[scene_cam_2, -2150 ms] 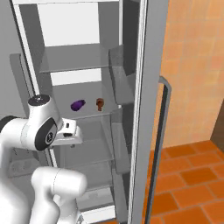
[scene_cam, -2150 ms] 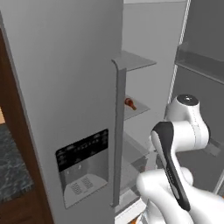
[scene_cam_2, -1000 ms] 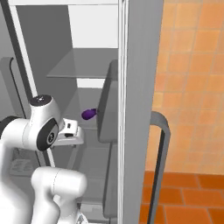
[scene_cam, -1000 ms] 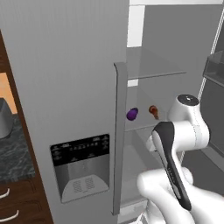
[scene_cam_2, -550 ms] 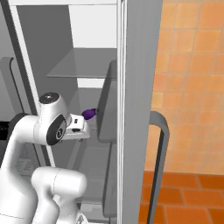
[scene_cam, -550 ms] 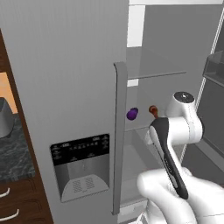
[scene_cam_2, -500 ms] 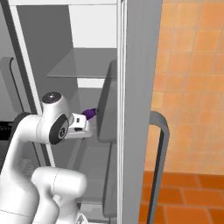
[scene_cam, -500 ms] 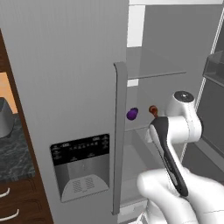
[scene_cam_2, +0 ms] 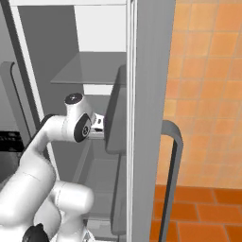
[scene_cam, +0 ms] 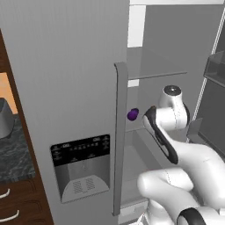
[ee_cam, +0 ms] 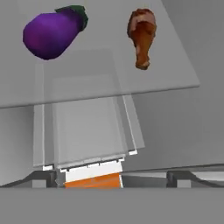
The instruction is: Place one eggplant and one chicken drumstick in each tupperware on the nearby counter, to pack two identical lunches.
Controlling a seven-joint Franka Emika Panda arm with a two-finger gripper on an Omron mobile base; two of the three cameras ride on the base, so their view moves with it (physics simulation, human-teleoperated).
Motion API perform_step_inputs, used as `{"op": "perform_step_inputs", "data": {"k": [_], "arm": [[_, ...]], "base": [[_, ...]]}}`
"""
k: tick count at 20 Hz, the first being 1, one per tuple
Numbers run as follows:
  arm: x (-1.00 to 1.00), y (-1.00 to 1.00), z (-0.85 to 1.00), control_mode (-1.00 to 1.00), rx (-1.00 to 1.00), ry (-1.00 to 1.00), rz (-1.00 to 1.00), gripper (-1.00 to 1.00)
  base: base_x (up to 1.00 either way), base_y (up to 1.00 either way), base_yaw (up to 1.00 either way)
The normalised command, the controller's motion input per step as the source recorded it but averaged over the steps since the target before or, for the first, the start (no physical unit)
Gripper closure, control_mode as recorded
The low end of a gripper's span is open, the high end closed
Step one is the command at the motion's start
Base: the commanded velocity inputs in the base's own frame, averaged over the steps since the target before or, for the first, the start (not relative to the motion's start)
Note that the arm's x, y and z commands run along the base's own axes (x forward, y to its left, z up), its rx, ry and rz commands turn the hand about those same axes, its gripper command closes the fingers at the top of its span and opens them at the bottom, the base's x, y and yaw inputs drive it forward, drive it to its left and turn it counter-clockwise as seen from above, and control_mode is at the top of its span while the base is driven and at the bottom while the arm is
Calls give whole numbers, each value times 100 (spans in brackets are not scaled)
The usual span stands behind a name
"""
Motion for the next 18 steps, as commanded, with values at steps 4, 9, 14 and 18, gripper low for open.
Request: {"op": "perform_step_inputs", "data": {"k": [4, 9, 14, 18], "arm": [[98, -11, -7, -100, 0, 1, -16, -100], [79, -30, -25, -100, 0, 0, -4, -100], [72, -39, -26, -100, 0, 2, 0, -100], [61, -10, -26, -100, 0, 0, 0, -100]], "base": [[0, 0, 0], [0, 0, 0], [0, 0, 0], [0, 0, 0]]}}
